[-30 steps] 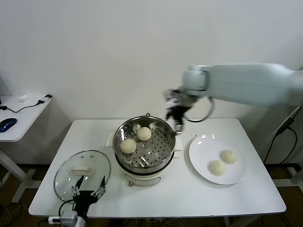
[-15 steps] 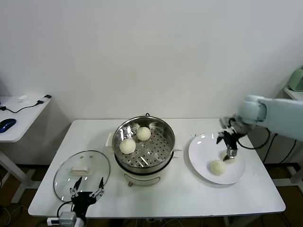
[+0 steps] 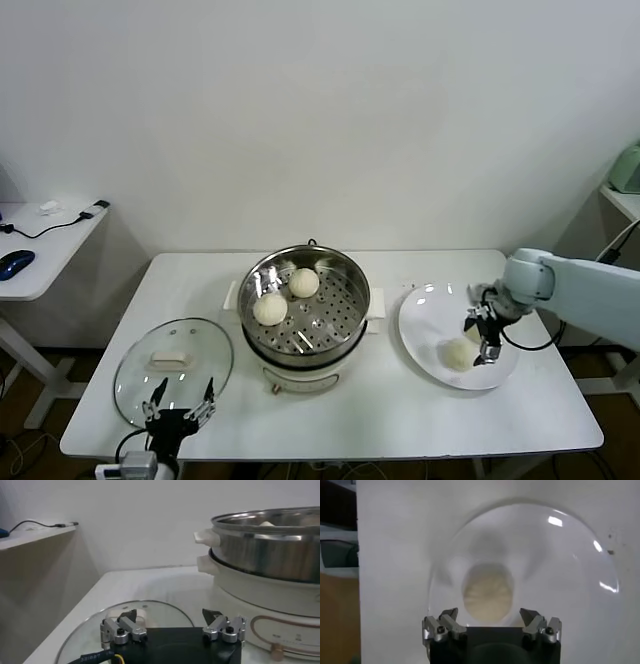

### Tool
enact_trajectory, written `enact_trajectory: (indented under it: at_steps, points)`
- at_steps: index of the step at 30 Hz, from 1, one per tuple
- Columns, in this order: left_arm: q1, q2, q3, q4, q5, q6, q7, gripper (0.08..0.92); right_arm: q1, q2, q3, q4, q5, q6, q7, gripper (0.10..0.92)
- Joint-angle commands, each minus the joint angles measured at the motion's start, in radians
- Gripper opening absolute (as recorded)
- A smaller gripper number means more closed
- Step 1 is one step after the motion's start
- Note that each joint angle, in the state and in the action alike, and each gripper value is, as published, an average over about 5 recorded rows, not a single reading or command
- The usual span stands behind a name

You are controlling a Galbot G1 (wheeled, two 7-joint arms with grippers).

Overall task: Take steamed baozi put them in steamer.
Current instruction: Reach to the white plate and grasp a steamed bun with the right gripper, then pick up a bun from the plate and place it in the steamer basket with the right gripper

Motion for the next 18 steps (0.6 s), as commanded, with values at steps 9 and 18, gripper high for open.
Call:
enact_trajectory:
  at_steps: [9,18]
  points:
    - [-0.001,0.0,0.001,-0.002,0.001,0.005,0.001,0.823,-0.086,0.013,0.095,-0.038,-0.028,0.001,-0.002,0.748]
    - [0.0,-0.002,0.009,-0.013,0.006,0.008,0.002,0.823,0.265,0.035,-0.096,0.013,0.007,0.078,-0.086,0.696]
